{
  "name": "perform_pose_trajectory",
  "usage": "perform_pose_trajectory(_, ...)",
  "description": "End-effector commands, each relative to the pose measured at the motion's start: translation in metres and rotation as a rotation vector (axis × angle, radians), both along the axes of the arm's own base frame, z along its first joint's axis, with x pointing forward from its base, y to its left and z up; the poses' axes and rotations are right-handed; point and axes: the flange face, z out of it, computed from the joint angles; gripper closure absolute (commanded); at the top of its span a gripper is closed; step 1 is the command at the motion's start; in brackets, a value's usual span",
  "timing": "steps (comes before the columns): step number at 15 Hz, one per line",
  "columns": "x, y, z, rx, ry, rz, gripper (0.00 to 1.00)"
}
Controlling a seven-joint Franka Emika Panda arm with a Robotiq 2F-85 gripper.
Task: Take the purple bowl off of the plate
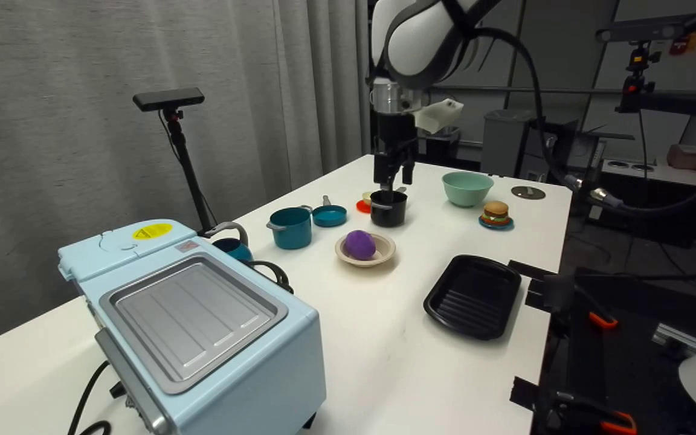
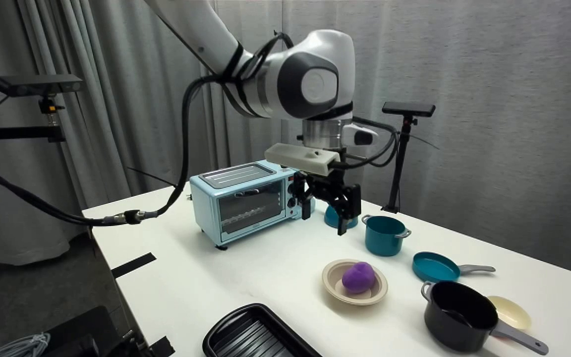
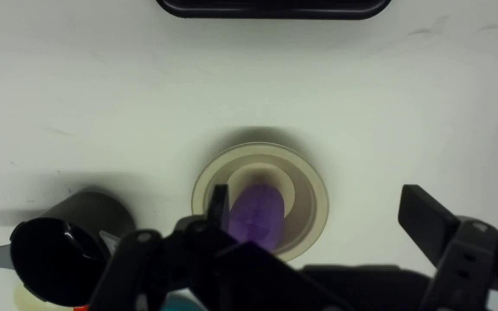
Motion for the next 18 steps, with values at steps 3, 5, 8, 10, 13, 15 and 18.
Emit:
perform_pose_trajectory(3, 0.067, -0.018, -0.067, -0.036, 0.006, -0.002, 0.00)
perform_pose_trajectory(5, 0.082, -0.023, -0.093, -0.052, 0.018, -0.011, 0.00)
perform_pose_trajectory(8, 0.101, -0.030, -0.131, -0.079, 0.047, -0.015, 0.00)
perform_pose_trajectory(10, 0.107, -0.018, -0.156, -0.091, 0.062, -0.014, 0.00)
perform_pose_trajectory(13, 0.117, -0.013, -0.185, -0.101, 0.086, -0.021, 0.07)
perform_pose_trajectory(15, 0.122, -0.012, -0.194, -0.102, 0.090, -0.020, 0.31)
perform_pose_trajectory(18, 0.130, -0.014, -0.193, -0.102, 0.080, -0.019, 0.47)
